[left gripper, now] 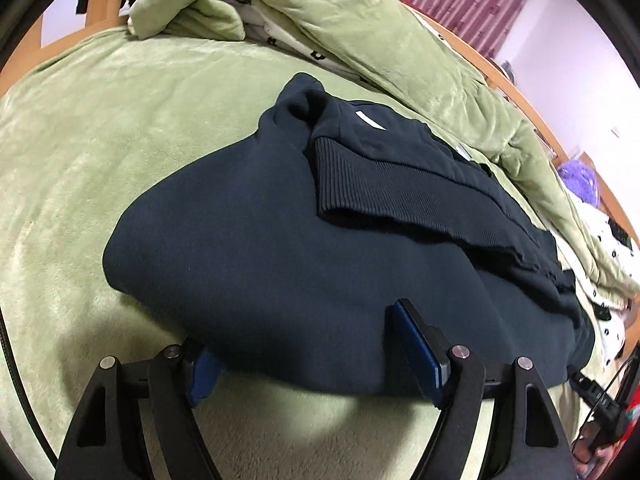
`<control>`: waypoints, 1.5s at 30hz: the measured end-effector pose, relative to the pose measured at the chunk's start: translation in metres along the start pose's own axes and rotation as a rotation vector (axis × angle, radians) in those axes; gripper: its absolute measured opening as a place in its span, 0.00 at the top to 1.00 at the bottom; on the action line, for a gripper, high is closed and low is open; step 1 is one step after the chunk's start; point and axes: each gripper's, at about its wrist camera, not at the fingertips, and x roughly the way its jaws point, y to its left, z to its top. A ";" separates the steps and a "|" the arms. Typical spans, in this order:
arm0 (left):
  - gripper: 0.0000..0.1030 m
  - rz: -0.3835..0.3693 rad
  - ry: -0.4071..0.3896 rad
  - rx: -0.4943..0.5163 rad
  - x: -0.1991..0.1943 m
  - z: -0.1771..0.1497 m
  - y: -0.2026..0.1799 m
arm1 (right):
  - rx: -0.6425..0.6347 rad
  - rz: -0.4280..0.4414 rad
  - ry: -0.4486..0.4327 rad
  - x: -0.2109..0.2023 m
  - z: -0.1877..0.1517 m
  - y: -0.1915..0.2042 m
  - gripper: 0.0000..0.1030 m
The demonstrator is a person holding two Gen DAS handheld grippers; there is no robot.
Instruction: Fold small clothes
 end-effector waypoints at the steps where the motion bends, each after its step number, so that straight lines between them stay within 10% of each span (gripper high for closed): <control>1: 0.26 0.003 -0.003 0.010 0.000 -0.001 -0.001 | 0.001 0.003 -0.001 0.000 -0.001 -0.001 0.36; 16: 0.35 0.049 -0.016 0.043 0.005 0.005 -0.010 | 0.063 0.009 -0.024 0.019 0.025 -0.003 0.36; 21: 0.73 0.075 -0.043 0.075 -0.003 0.002 -0.014 | 0.040 0.089 -0.029 0.017 0.024 0.002 0.82; 24: 0.82 0.059 -0.051 0.083 -0.010 0.000 -0.013 | 0.018 0.084 -0.041 0.011 0.023 0.006 0.86; 45: 0.84 0.042 -0.066 0.157 -0.087 -0.083 0.002 | -0.138 0.070 -0.053 -0.076 -0.058 -0.001 0.89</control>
